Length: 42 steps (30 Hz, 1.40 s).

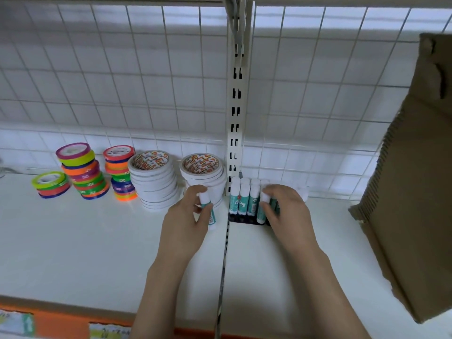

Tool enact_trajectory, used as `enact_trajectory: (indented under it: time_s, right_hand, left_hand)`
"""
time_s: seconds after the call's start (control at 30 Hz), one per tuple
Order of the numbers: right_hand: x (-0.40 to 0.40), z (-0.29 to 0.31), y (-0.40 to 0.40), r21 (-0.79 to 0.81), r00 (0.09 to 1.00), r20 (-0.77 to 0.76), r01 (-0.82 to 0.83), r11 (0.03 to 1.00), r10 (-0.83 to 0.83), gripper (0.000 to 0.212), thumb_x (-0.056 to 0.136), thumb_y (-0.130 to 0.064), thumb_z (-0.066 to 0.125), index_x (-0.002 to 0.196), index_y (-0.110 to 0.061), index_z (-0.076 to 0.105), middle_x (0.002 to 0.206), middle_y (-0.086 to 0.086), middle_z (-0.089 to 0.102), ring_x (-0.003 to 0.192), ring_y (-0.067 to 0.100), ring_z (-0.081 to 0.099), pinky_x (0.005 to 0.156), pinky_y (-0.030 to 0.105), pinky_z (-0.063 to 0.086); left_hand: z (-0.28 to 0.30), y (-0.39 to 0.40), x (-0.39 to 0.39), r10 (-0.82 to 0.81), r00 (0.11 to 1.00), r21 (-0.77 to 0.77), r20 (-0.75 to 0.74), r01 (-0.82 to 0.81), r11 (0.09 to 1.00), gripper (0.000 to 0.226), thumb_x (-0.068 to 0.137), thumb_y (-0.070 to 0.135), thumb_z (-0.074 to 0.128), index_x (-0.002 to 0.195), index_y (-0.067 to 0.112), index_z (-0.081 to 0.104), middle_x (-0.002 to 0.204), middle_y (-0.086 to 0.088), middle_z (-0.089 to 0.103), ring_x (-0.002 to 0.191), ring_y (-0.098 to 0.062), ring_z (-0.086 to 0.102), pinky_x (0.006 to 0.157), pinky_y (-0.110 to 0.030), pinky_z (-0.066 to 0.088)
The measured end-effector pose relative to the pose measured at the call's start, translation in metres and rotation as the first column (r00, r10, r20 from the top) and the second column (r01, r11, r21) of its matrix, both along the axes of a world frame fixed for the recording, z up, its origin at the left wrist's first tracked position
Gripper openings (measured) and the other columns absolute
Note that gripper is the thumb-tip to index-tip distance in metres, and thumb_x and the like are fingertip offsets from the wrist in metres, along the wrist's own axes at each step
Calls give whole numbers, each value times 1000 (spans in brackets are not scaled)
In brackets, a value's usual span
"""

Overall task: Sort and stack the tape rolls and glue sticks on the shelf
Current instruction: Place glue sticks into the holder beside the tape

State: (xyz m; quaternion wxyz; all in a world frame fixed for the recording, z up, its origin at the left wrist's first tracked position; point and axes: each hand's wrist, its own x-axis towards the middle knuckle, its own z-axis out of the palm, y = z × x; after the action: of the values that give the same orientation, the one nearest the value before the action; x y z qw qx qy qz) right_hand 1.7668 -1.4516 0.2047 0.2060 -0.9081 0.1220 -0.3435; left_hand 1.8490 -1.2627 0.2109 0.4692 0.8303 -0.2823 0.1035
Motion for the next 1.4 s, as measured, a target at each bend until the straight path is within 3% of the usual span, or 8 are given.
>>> enact_trajectory:
  time_s: [0.17, 0.53, 0.7, 0.77, 0.87, 1.07, 1.23, 1.4]
  right_hand:
    - [1, -3, 2, 17, 997, 78, -6, 1000, 4, 18, 84, -1, 65, 101, -4, 69, 105, 5, 69, 103, 10, 51, 89, 2, 25]
    - [7, -1, 7, 54, 993, 107, 46, 997, -52, 10, 84, 0, 62, 90, -1, 71, 97, 8, 70, 94, 15, 60, 86, -8, 22]
    - [1, 8, 6, 60, 1000, -11, 27, 998, -27, 20, 89, -4, 57, 107, -6, 65, 103, 7, 67, 97, 23, 57, 72, 10, 29]
    - [-4, 8, 5, 57, 1000, -30, 6, 998, -4, 34, 88, -5, 57, 122, -9, 58, 114, 5, 63, 105, 19, 53, 75, 9, 28]
    - [-14, 5, 5, 23, 1000, -22, 23, 999, -22, 42, 83, 0, 60, 124, -7, 55, 119, 8, 60, 109, 21, 51, 83, 8, 27]
    - [-45, -6, -4, 76, 979, -2, 204, 976, -204, 43, 83, 1, 60, 126, -2, 54, 121, 13, 59, 115, 28, 51, 94, 8, 21]
    - [-60, -20, -8, 101, 945, -120, 316, 943, -304, 47, 84, -2, 59, 129, 2, 50, 124, 17, 56, 120, 32, 48, 98, 24, 34]
    - [-63, -34, -8, 113, 897, -320, 357, 927, -306, 52, 82, -7, 58, 131, 2, 47, 128, 20, 52, 123, 37, 44, 104, 37, 37]
  left_hand:
    - [-4, -2, 0, -22, 1000, 7, -3, 22, 1000, 27, 89, 18, 59, 114, 23, 51, 85, 6, 63, 74, -3, 57, 62, -19, 40]
    - [-8, -10, -5, -78, 997, -4, 21, 78, 997, 26, 89, 13, 59, 113, 22, 52, 91, 1, 68, 84, -11, 64, 76, -29, 49]
    - [-3, -16, -4, -130, 985, 5, 109, 131, 991, 26, 89, 11, 59, 110, 25, 50, 85, 4, 68, 81, -8, 64, 73, -30, 50]
    - [0, -24, -2, -174, 972, 16, 158, 173, 985, 25, 90, 16, 56, 109, 30, 47, 80, 11, 64, 80, -8, 64, 71, -27, 50]
    - [3, -40, 3, -268, 950, 47, 160, 263, 964, 32, 89, 20, 49, 119, 31, 48, 96, 4, 66, 88, -13, 64, 79, -31, 53]
    - [-6, -68, 10, -281, 918, 183, 279, 236, 954, 30, 84, 3, 63, 113, 4, 63, 107, -10, 59, 89, -22, 58, 79, -14, 35]
    - [-13, -77, 15, -176, 877, 224, 448, 81, 971, 35, 80, 29, 51, 98, 6, 70, 93, -10, 64, 87, -22, 46, 75, -33, 45]
    - [-12, -78, 13, -186, 871, 303, 455, 45, 952, 39, 80, 31, 49, 101, 6, 70, 109, -11, 66, 103, -24, 48, 81, -41, 47]
